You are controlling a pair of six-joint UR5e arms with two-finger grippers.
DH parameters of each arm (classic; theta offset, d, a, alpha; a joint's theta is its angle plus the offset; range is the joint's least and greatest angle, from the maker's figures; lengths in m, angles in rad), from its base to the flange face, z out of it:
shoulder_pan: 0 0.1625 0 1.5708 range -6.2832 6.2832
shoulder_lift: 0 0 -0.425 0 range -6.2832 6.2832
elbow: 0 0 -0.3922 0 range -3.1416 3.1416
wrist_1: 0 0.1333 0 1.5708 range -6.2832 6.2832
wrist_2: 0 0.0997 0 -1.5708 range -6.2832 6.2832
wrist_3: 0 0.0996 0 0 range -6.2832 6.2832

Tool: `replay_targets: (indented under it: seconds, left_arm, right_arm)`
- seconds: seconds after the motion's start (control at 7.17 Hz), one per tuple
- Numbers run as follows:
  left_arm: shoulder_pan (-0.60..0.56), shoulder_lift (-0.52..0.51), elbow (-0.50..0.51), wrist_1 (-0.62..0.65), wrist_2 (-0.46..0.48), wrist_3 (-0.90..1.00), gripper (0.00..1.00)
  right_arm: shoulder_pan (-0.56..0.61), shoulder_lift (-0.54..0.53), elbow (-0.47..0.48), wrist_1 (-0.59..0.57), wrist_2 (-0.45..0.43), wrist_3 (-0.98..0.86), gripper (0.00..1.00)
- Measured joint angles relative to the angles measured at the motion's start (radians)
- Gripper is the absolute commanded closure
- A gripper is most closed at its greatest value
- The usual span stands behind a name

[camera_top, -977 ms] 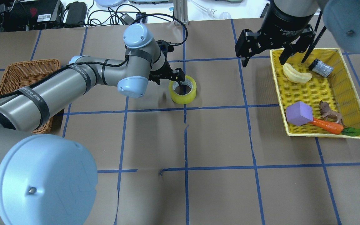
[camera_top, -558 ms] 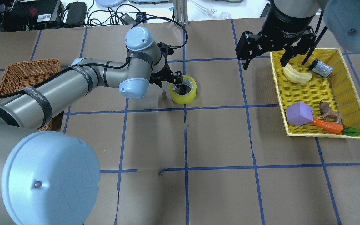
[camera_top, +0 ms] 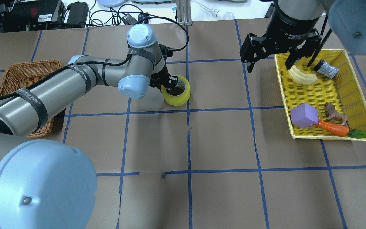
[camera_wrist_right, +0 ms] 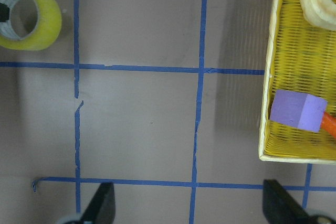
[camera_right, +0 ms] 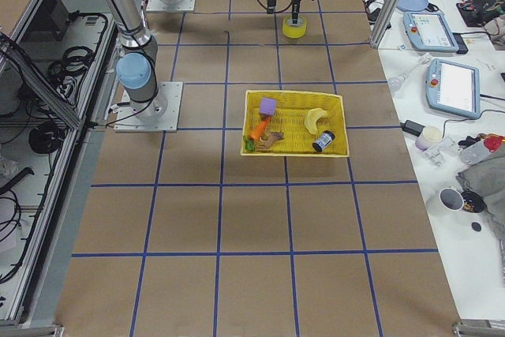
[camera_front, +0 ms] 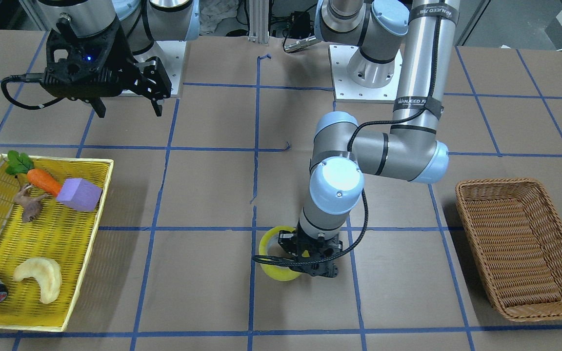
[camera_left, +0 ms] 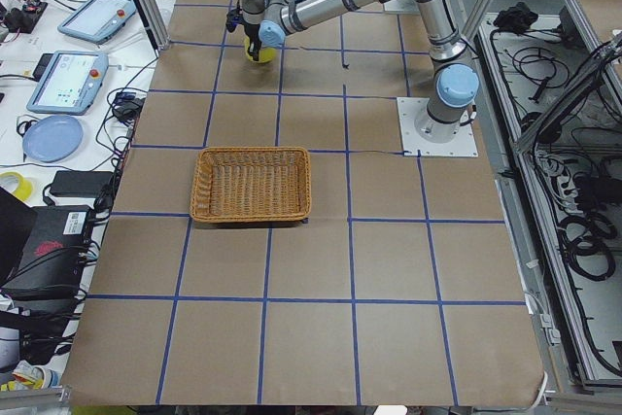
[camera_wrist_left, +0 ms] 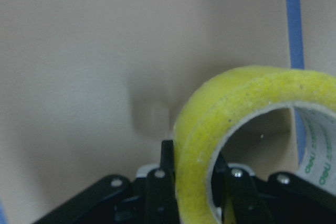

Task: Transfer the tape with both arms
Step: 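Lift the tape roll with the left gripper and carry it over the wicker basket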

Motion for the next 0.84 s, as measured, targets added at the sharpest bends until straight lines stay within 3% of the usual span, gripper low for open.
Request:
replay_targets:
  seconds: [0.28, 0.84]
  left_arm:
    - [0.158, 0.081, 0.050, -0.109, 0.009, 0.078, 1.00]
    - [0.555, 0.198, 0.046, -0.188, -0.062, 0.512, 1.00]
  right_arm:
    - [0.000, 0.000, 0.001, -0.001, 0.000, -0.001, 0.00]
    - [0.000, 0.001, 0.001, -0.008, -0.001, -0.004, 0.00]
